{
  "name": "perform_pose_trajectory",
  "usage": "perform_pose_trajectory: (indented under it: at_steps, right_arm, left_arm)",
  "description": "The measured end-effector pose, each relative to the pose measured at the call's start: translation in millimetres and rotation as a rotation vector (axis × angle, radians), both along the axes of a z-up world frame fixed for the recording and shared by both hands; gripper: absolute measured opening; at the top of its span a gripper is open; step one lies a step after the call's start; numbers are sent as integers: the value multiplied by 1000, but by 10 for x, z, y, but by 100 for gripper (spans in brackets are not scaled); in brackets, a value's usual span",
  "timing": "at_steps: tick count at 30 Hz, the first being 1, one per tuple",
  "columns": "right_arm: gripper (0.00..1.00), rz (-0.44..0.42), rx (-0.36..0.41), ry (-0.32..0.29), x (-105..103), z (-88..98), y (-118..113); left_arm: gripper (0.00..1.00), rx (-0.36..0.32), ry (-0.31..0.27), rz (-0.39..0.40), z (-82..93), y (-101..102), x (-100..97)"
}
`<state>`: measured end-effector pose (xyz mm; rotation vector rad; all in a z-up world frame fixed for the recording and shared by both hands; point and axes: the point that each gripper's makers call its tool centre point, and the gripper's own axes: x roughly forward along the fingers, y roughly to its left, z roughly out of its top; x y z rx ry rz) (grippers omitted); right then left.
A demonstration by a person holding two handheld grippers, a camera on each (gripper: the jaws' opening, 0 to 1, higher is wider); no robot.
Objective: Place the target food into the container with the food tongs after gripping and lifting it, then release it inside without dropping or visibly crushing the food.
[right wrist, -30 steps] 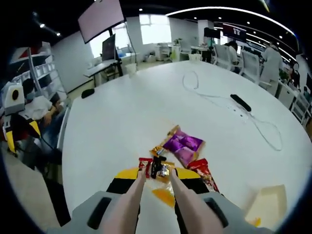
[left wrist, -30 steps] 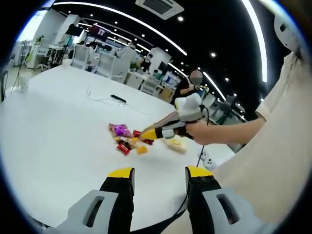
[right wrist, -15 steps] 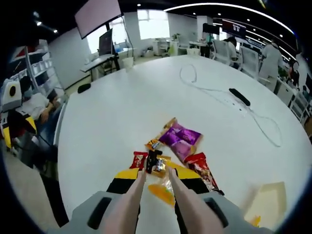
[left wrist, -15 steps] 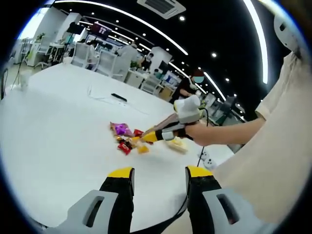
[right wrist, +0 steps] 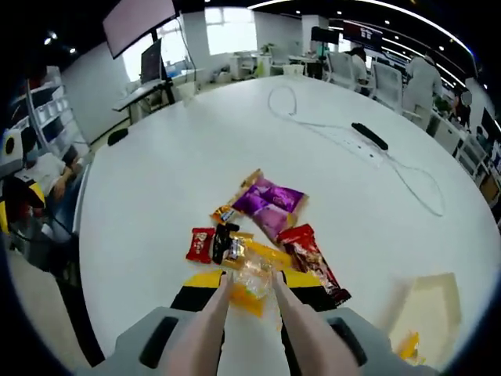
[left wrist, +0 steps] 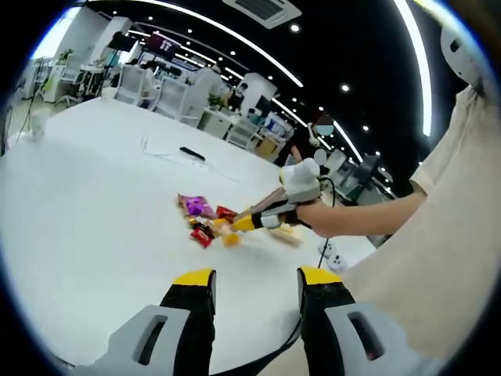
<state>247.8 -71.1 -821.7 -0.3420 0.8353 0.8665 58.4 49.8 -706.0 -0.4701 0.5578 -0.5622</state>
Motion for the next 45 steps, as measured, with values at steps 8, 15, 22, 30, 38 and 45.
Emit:
perform_pose_trajectory:
  at_steps: [8, 15, 22, 30, 38, 45]
  right_arm:
    - [27, -68, 14, 7, 71, 10, -9]
    - [27, -105, 28, 15, 115, -49, -10]
    - [27, -132, 28, 23, 148, -122, -25]
    - [27, -140, 23, 29, 153, -191, -32]
    - [27, -152, 29, 47, 68, -222, -25]
    - [27, -137, 26, 50, -16, -214, 1]
  left_arm:
    - [40, 11, 3, -39, -3, -43, 84]
    - [41, 14, 0, -67, 17, -76, 162]
    - [41, 17, 6, -81, 11, -63, 159]
    - [41, 16, 9, -87, 8, -44, 169]
    - [41, 11, 11, -94, 0, -52, 176]
    - [41, 7, 6, -98, 5, -62, 196]
